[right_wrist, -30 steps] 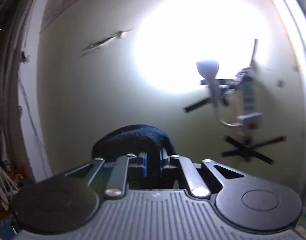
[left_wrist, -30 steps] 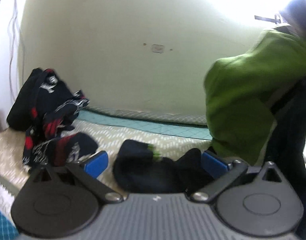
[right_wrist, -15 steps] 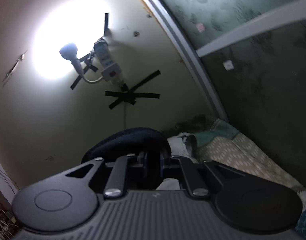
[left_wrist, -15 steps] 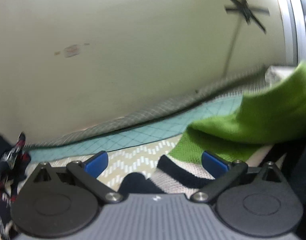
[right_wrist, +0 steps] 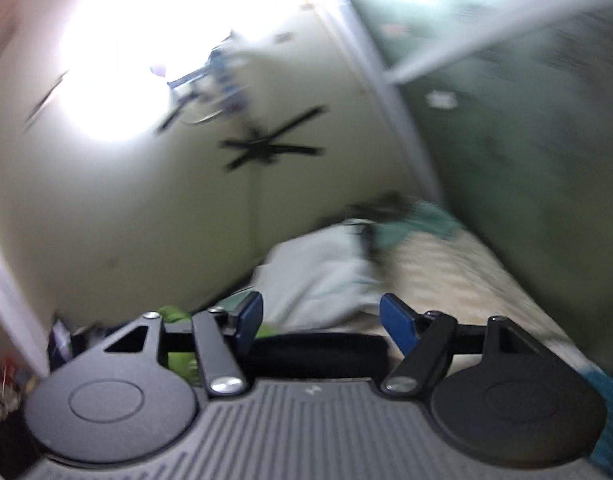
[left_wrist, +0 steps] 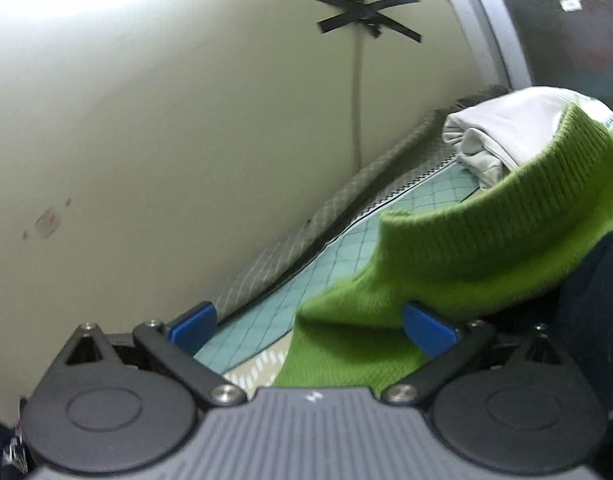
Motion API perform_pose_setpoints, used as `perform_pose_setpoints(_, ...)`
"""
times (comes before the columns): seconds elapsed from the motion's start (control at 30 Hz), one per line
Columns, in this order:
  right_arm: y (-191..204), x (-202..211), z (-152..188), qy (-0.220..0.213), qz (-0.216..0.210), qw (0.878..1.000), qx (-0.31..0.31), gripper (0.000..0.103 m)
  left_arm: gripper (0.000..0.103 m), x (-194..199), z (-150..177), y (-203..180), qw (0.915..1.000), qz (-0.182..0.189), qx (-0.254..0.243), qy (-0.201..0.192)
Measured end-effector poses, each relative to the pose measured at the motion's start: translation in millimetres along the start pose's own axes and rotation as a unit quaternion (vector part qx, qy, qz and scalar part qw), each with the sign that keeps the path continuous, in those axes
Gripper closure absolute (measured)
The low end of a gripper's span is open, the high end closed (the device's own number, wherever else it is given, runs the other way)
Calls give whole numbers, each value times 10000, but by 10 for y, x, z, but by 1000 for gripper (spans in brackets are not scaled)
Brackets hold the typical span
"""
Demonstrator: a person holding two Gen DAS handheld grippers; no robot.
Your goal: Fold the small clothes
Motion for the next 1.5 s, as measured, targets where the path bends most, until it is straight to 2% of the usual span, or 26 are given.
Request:
perform_pose_setpoints(0.1,490,-418,120,389,-304,9960,746,34,0,-83,16,-24,9998,96,-159,-31)
perform_pose_setpoints(0.27,1112,-1083,530,1085,-626,9730,1940,34,0,-126,10,-34,9987,278,-398,-144)
perform_pose_setpoints(0.37,1222,-1292,658,1285,-708,9645,2196,34,0,-163,-5,-55,9969,426,-604,-251)
perform_pose_setpoints(0.47,1202,-1391,692,1362,-744,9633,2190,34,0,-218,-7,-63,9944,764,-697,-238)
perform_pose_setpoints(0.53,1173,-1379,702,1410,-850,9647,2056,41,0,-280,-9,-76,9915,1034,-753,-246)
perform_pose_setpoints(0.57,1163,-1368,711,1423,-896,9650,2010,53,0,-312,-8,-82,9899,1172,-757,-239)
perform_pose_setpoints(0.6,1163,-1367,707,1408,-908,9655,1992,72,0,-349,-4,-92,9883,1316,-741,-207)
perform_pose_setpoints(0.67,1157,-1341,721,1373,-912,9656,2010,88,0,-437,25,-112,9850,1608,-616,-49)
perform_pose_setpoints(0.7,1150,-1328,720,1324,-845,9662,2043,92,2,-472,46,-118,9833,1748,-511,31)
perform_pose_setpoints(0.73,1148,-1307,719,1261,-765,9670,2076,94,18,-493,69,-134,9799,1955,-396,94)
perform_pose_setpoints(0.77,1151,-1290,699,1191,-697,9683,2084,97,49,-505,78,-156,9755,2180,-258,153)
perform_pose_setpoints(0.83,1162,-1237,630,946,-514,9714,2117,98,85,-500,58,-169,9775,2102,-134,133)
perform_pose_setpoints(0.87,1181,-1189,579,780,-404,9721,2176,98,94,-475,34,-167,9803,1973,-89,56)
perform_pose_setpoints(0.97,1282,-1001,362,228,-103,9701,2412,100,94,-299,-57,-101,9837,1772,199,-231)
perform_pose_setpoints(1.07,1411,-730,84,-389,67,9658,2563,100,94,114,-235,114,9830,1470,723,-833)
perform_pose_setpoints(1.13,1527,-531,-102,-760,37,9632,2578,101,94,498,-356,298,9775,1309,1089,-1242)
perform_pose_setpoints(1.23,1813,-149,-400,-1432,-125,9525,2683,101,94,1155,-521,513,9697,912,1333,-1833)
perform_pose_setpoints(1.37,2295,451,-783,-2308,-484,9283,2874,102,94,2117,-686,700,9542,395,1462,-2580)
perform_pose_setpoints(1.5,2787,1052,-1097,-2939,-906,9050,2940,103,94,3036,-736,811,9379,-188,1474,-3136)
Point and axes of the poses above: each gripper's, at about its wrist camera, not at the fingertips, and x roughly against the way its jaws point, y to its left, z to its underside, the point moved 9 cm from there along -x, roughly the way its jaws point, and after that the axes turned 2 degrees about z, right-handed, at the moved point
